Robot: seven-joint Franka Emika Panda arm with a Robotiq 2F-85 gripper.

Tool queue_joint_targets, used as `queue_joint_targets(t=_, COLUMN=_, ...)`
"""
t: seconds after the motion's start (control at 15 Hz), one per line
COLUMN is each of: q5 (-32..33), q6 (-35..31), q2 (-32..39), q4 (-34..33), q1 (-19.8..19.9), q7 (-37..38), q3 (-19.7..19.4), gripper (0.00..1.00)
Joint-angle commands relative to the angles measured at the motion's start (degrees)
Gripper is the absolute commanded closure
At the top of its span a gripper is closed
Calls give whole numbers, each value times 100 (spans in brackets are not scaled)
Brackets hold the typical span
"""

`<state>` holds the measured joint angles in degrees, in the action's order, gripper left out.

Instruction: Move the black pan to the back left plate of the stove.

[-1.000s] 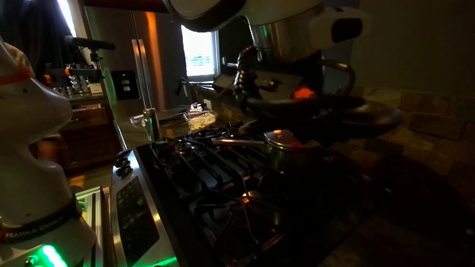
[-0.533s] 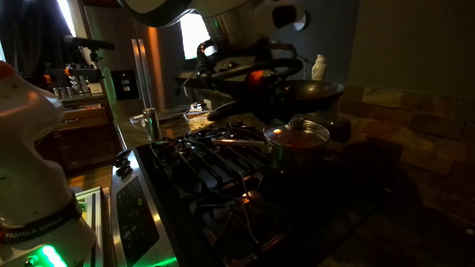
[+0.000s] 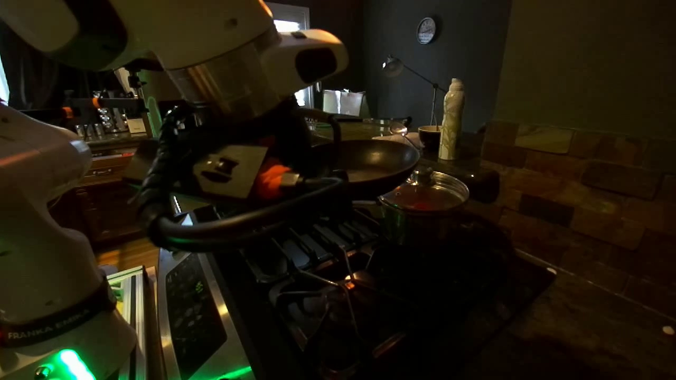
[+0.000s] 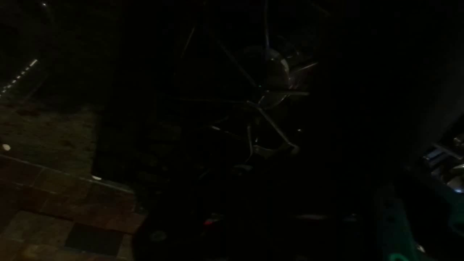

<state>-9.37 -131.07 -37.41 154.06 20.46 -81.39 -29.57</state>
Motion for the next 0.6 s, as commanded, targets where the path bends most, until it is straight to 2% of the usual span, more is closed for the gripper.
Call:
queue_joint_targets(t=0.0, q5=344, q6=312, q2=-814, q4=638, q1=94, q7=67, q3=206, gripper=100)
queue_joint_targets(t=0.07, q5=405, q6=372, q2=-888, q4=711, q1=30, q7=117, q3=311, gripper=100)
queue_joint_targets(t=0.13, q5=314, q6=221, q2=-417, q4=410, q1=-58, q7=62, q3=49, gripper=100)
queue_joint_targets(t=0.47, q5=410, q6=303, q2=-649, q4=570, q1=-90, q7=107, q3=213, gripper=100)
queue_joint_targets(t=0.53, q5=256, q6=306, q2=-719, q4=561, q1=-282, q7=83, q3=249, gripper=100)
